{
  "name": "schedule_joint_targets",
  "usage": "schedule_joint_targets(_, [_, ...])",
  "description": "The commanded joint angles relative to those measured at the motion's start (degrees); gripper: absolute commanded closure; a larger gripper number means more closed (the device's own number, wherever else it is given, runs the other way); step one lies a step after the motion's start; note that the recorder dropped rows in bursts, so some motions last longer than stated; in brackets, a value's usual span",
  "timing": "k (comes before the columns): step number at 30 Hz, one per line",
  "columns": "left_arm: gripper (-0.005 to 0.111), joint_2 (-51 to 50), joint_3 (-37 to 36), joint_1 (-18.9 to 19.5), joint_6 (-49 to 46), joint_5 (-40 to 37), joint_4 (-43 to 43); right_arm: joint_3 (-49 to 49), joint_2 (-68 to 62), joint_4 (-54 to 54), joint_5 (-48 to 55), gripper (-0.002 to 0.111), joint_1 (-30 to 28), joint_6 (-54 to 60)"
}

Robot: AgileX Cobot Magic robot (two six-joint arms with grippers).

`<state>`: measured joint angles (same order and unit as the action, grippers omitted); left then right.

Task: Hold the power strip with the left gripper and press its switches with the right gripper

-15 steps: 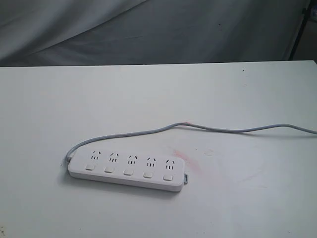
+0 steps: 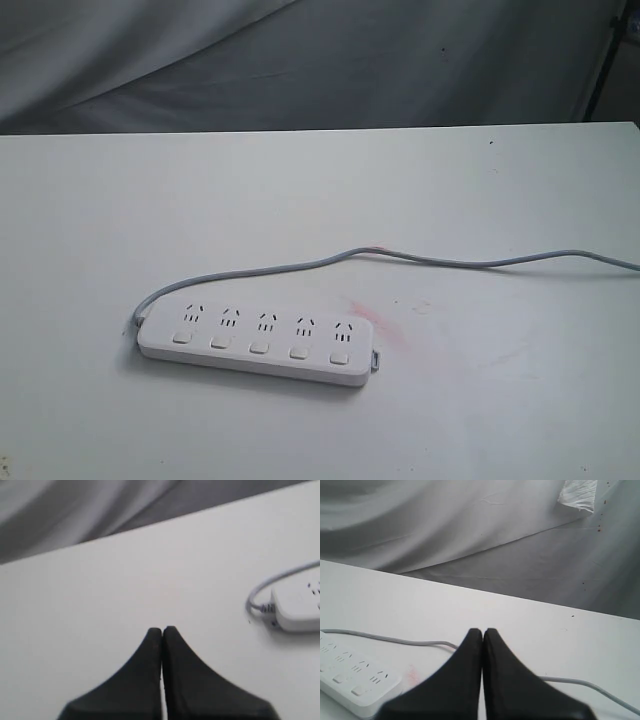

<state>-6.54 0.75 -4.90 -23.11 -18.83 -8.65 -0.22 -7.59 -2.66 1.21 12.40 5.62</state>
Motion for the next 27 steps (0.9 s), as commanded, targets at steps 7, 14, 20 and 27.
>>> schedule_joint_targets(7, [0.105, -16.16, 19.11, -0.05, 0.27, -9.43, -0.11, 0.22, 0.28, 0.12, -0.08, 0.108, -0.43, -0.28])
schedule_joint_targets(14, [0.105, -19.62, 25.44, -0.05, 0.27, -9.35, -0.11, 0.22, 0.28, 0.12, -0.08, 0.108, -0.43, -0.28])
schedule_joint_targets(20, [0.105, -19.51, 25.54, -0.05, 0.38, -9.22, -0.25, 0.22, 0.28, 0.12, -0.08, 0.108, -0.43, -0.28])
schedule_joint_targets(27, [0.105, -19.51, 25.54, -0.05, 0.49, -9.08, -9.91, 0.22, 0.28, 0.12, -0.08, 0.108, -0.43, -0.28])
